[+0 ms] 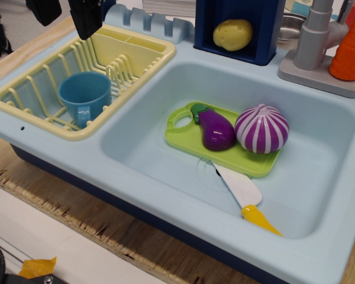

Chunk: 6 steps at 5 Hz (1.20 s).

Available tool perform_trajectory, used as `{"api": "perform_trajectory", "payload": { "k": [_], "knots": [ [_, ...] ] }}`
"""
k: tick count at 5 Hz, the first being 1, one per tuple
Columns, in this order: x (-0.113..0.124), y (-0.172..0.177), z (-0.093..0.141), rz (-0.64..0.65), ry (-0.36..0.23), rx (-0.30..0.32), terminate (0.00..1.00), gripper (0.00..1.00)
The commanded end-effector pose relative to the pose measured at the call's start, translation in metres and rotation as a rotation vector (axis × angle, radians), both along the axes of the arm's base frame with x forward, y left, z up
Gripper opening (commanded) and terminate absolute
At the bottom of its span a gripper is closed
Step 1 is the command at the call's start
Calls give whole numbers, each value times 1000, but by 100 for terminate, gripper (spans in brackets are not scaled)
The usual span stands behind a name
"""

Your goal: Put cup from counter or drying rack into sink

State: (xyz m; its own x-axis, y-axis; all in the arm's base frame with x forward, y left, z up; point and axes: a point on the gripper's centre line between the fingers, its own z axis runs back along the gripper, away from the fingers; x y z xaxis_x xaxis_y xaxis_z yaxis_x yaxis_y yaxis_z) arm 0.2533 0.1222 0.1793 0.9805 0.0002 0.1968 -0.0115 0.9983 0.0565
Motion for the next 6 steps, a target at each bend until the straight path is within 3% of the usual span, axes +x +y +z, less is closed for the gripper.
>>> {"api": "perform_trajectory", "payload": {
  "k": [1,2,4,5,6],
  "knots": [
    [0,0,0,0,0,0,0,100],
    [-2,1,-6,-220,-34,17,0,100],
    [1,-4,-21,-397,-22,60,0,100],
    [3,-5,-35,-448,32,48,0,100],
    [3,-4,-48,-474,13,19,0,100]
  ]
}}
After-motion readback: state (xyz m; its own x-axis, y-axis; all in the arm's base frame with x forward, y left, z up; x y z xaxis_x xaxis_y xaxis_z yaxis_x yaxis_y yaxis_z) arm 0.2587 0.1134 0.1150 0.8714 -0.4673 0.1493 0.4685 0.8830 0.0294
